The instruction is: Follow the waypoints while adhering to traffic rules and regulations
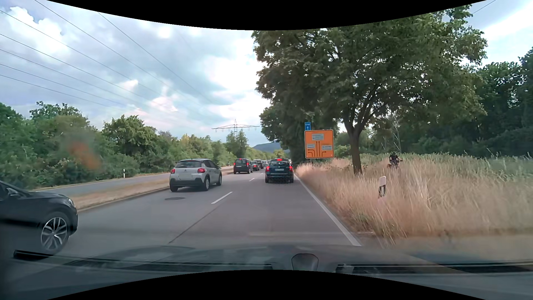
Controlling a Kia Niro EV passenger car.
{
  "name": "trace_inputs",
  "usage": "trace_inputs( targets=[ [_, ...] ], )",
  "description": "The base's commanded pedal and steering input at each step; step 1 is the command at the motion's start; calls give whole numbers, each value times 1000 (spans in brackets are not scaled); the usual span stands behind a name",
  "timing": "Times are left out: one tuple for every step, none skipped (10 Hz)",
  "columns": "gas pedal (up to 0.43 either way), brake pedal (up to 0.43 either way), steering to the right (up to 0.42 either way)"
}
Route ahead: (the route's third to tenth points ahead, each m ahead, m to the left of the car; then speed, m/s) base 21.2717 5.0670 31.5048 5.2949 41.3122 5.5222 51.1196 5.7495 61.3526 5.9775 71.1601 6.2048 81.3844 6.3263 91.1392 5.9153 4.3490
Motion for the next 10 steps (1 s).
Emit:
trace_inputs(
  targets=[
    [189,0,-4],
    [189,0,-4],
    [169,0,-4],
    [157,0,-5],
    [138,0,-8],
    [118,0,-10],
    [110,0,-10],
    [67,0,-10],
    [39,0,-10],
    [20,0,-10]
  ],
)
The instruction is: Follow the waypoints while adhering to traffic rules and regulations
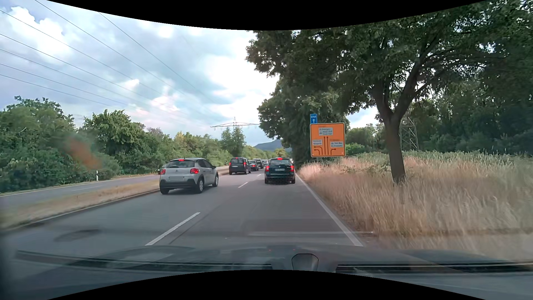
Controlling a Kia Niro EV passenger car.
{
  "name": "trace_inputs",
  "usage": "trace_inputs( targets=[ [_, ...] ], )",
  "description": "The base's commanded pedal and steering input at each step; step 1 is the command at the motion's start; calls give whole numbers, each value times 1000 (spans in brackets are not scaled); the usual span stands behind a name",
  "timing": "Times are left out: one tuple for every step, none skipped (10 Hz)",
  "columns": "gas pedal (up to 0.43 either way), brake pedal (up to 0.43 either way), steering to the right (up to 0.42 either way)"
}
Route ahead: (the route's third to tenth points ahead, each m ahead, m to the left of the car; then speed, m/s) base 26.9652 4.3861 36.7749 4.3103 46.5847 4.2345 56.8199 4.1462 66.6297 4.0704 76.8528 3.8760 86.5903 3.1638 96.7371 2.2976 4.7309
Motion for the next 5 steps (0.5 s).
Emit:
trace_inputs(
  targets=[
    [8,0,-9],
    [8,0,-9],
    [8,0,-9],
    [8,0,-9],
    [8,0,-9]
  ],
)
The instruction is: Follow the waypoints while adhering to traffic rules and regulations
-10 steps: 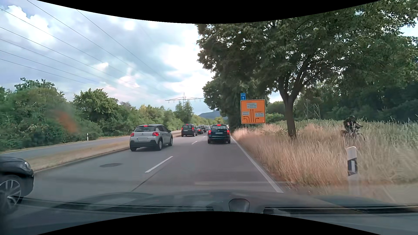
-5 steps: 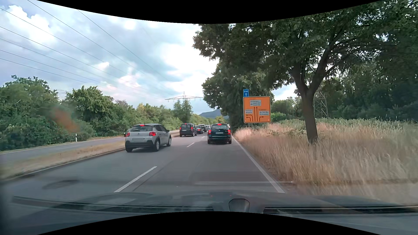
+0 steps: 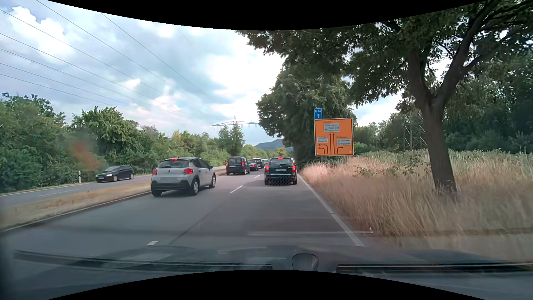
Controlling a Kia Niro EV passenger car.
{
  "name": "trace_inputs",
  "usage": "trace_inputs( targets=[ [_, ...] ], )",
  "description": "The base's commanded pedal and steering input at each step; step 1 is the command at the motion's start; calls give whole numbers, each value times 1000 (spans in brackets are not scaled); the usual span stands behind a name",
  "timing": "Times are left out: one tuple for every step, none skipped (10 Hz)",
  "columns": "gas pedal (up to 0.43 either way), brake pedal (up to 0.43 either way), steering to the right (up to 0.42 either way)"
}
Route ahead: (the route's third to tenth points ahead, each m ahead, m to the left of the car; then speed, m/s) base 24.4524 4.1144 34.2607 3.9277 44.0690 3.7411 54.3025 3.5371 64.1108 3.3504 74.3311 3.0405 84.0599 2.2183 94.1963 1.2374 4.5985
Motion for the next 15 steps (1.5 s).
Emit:
trace_inputs(
  targets=[
    [0,0,-8],
    [0,0,-5],
    [0,0,-3],
    [0,0,-2],
    [0,0,-1],
    [0,0,-1],
    [0,24,-2],
    [0,55,0],
    [0,91,3],
    [0,116,6],
    [0,128,6],
    [0,128,6],
    [0,134,6],
    [0,146,6],
    [0,152,6]
  ],
)
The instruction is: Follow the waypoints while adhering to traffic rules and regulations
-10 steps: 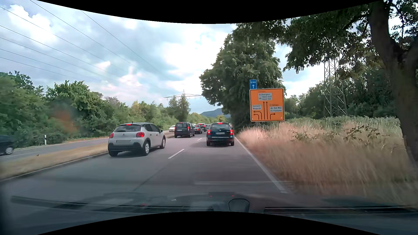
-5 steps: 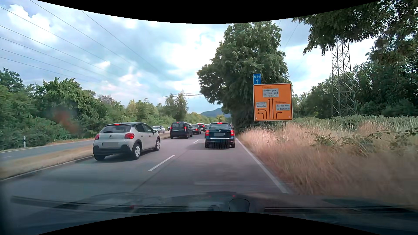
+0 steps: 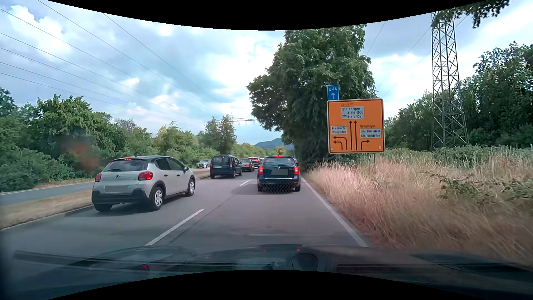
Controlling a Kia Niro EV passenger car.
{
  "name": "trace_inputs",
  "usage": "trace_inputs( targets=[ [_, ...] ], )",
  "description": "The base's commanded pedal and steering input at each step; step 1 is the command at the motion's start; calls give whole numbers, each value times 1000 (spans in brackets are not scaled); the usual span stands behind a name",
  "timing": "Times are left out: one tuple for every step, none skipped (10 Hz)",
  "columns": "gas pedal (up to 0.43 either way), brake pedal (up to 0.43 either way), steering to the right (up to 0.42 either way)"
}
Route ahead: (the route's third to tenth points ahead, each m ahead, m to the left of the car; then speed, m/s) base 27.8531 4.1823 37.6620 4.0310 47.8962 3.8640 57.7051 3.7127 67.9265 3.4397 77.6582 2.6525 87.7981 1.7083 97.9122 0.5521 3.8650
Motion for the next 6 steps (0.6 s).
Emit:
trace_inputs(
  targets=[
    [0,165,6],
    [0,165,6],
    [0,165,6],
    [0,165,6],
    [0,171,6],
    [0,177,6]
  ],
)
